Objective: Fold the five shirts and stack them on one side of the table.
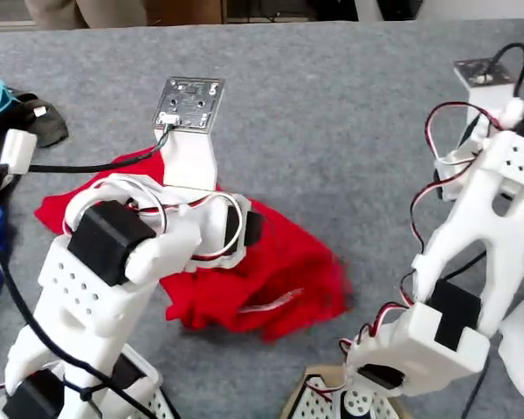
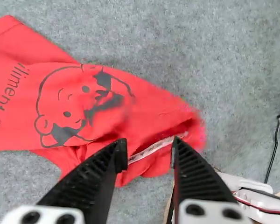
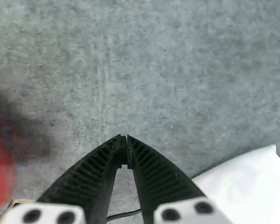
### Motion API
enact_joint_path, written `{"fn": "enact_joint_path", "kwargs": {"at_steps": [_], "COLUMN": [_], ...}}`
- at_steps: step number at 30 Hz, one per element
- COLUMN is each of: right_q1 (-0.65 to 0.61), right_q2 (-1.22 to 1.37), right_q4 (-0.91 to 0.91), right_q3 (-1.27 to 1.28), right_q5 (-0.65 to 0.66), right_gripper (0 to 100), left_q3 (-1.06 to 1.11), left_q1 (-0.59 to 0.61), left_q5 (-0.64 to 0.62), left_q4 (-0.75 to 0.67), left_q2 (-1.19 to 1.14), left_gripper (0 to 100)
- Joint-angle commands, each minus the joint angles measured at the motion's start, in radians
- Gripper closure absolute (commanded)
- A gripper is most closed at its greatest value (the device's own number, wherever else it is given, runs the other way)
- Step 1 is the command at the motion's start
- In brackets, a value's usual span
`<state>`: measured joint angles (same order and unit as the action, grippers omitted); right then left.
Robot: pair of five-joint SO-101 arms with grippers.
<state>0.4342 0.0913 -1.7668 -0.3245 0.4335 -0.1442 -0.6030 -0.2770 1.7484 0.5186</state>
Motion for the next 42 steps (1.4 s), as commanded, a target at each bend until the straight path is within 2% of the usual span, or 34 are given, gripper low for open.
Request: {"fn": "enact_joint_path", "kwargs": {"at_steps": [1, 5, 9, 12, 19, 27, 34, 39, 42], "right_q1": [-0.041, -0.082, -0.160, -0.217, -0.278, -0.297, -0.297, -0.297, -0.297], "right_q2": [-0.068, -0.061, -0.059, -0.058, 0.021, 0.171, 0.182, 0.183, 0.183], "right_q4": [-0.020, -0.018, -0.002, 0.098, 0.313, 0.368, 0.416, 0.417, 0.417], "right_q3": [-0.004, -0.001, -0.012, -0.008, -0.007, -0.016, -0.044, -0.041, -0.041], "right_q5": [0.008, -0.026, -0.100, -0.163, -0.333, -0.353, -0.353, -0.353, -0.353], "right_gripper": [97.6, 97.6, 97.6, 97.6, 97.7, 97.7, 97.7, 97.7, 97.7], "left_q3": [-0.008, -0.002, 0.048, 0.051, -0.210, -0.611, -0.816, -0.881, -0.911], "left_q1": [0.003, 0.166, 0.427, 0.535, 0.557, 0.605, 0.655, 0.664, 0.661], "left_q5": [0.091, 0.164, 0.173, 0.173, 0.170, 0.169, 0.169, 0.175, 0.172], "left_q4": [0.011, -0.014, -0.219, -0.358, -0.376, -0.261, -0.244, -0.201, -0.138], "left_q2": [0.001, -0.016, -0.130, -0.303, -0.782, -1.194, -1.457, -1.558, -1.583], "left_gripper": [83, 83, 83, 83, 83, 83, 84, 98, 98]}}
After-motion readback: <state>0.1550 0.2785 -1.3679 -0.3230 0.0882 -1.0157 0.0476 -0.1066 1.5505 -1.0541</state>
